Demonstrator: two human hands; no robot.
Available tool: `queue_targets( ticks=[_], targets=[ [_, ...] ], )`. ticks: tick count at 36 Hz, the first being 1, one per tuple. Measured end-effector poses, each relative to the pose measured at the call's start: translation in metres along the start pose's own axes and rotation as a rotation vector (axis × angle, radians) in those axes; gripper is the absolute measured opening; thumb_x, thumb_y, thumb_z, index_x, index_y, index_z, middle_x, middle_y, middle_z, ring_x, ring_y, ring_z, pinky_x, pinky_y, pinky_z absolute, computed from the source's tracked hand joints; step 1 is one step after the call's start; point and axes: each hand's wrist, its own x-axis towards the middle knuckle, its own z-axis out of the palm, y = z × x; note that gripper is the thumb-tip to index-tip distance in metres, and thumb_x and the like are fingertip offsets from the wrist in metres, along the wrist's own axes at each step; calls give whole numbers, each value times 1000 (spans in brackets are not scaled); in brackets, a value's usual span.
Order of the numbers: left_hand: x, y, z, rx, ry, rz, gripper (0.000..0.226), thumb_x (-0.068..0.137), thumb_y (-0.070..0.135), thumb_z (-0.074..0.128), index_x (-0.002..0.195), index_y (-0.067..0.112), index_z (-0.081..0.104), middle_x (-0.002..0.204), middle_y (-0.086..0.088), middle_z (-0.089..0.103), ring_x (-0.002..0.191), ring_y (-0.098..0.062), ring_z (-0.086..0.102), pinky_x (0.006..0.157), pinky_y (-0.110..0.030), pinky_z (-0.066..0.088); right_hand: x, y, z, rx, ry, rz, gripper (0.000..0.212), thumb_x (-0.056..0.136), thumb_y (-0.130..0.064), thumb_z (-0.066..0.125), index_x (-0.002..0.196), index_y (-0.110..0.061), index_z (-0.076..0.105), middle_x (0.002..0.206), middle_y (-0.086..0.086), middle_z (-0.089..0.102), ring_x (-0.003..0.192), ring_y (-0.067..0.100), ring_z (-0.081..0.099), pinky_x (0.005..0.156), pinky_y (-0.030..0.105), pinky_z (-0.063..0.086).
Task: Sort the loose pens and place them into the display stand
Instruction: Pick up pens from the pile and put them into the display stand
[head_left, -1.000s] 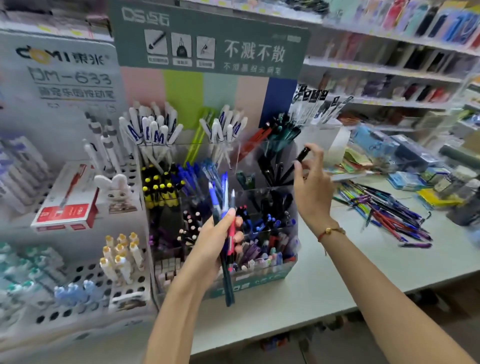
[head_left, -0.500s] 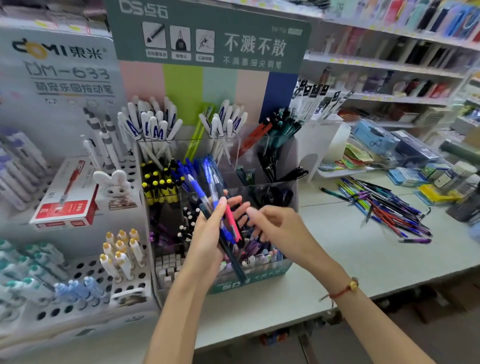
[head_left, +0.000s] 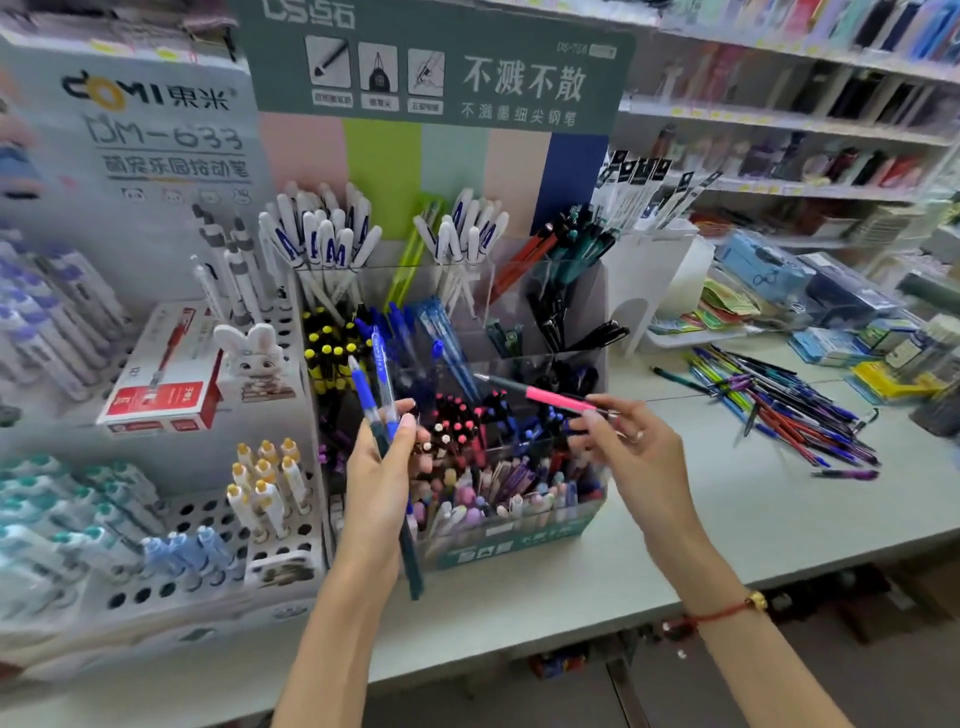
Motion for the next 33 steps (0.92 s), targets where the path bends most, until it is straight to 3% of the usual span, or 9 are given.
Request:
queue_targets(
  ticks=[3,7,10,15,18,21,25,29,33],
  targets=[
    [0,-1,-13,1,-8,-11,15,100,22,46,110,25,57,69,7,46,46,-2,36,42,-15,28,10,7,-8,-114,55,-98,18,93,-9,60,95,-26,65,84,5,70,73,9,67,64,15,52],
    [-4,3,-21,-72,-22,-43,13,99,23,45,105,20,56,64,7,39,45,-3,30,40,-14,23,18,17,2,-318,31,-208,19,94,-12,59,94,-29,64,84,-5,69,80,10,68,72,19,54],
    [-8,6,-24,-199,-51,-68,16,96,25,47,108,19,57,59,9,36,45,-2,28,38,-13,25,23,26,19,-576,-69,-287,13,94,-16,58,101,-26,65,80,-7,68,76,7,65,69,23,51],
    [-16,10,-28,-361,-99,-127,32,94,33,45,114,11,56,61,5,35,45,-3,29,38,-14,26,32,14,46,-730,-214,-322,16,99,-22,49,105,-30,61,89,-15,61,76,1,56,67,24,43],
    [-17,9,-31,-400,-106,-146,26,99,26,41,113,9,56,61,4,37,45,-5,30,40,-16,28,39,15,54,-952,-309,-350,28,103,-23,38,114,-18,64,106,-2,61,99,16,55,82,35,46],
    [-20,8,-29,-420,-128,-147,27,100,26,40,116,11,56,63,4,42,48,-5,37,45,-17,38,41,25,60,-1127,-343,-398,35,104,-27,35,118,-14,65,109,5,59,103,23,51,80,36,46],
    [-23,7,-25,-411,-155,-134,27,99,28,42,116,18,61,72,4,57,61,-7,56,64,-24,56,42,31,59,-1162,-321,-396,30,101,-29,44,120,-18,64,107,2,57,101,21,51,70,33,45],
    [-24,6,-19,-355,-222,-153,28,98,26,45,118,19,63,80,0,65,70,-11,64,70,-30,58,35,38,51,-1142,-346,-335,36,97,-33,51,131,-23,55,108,-2,53,97,16,54,61,28,39],
    [-23,3,-12,-248,-239,-162,29,98,26,44,120,19,61,103,-2,73,95,-16,70,73,-31,59,15,25,47,-822,-177,-375,28,94,-35,58,120,-27,59,104,-9,56,84,4,54,65,23,43]
  ],
)
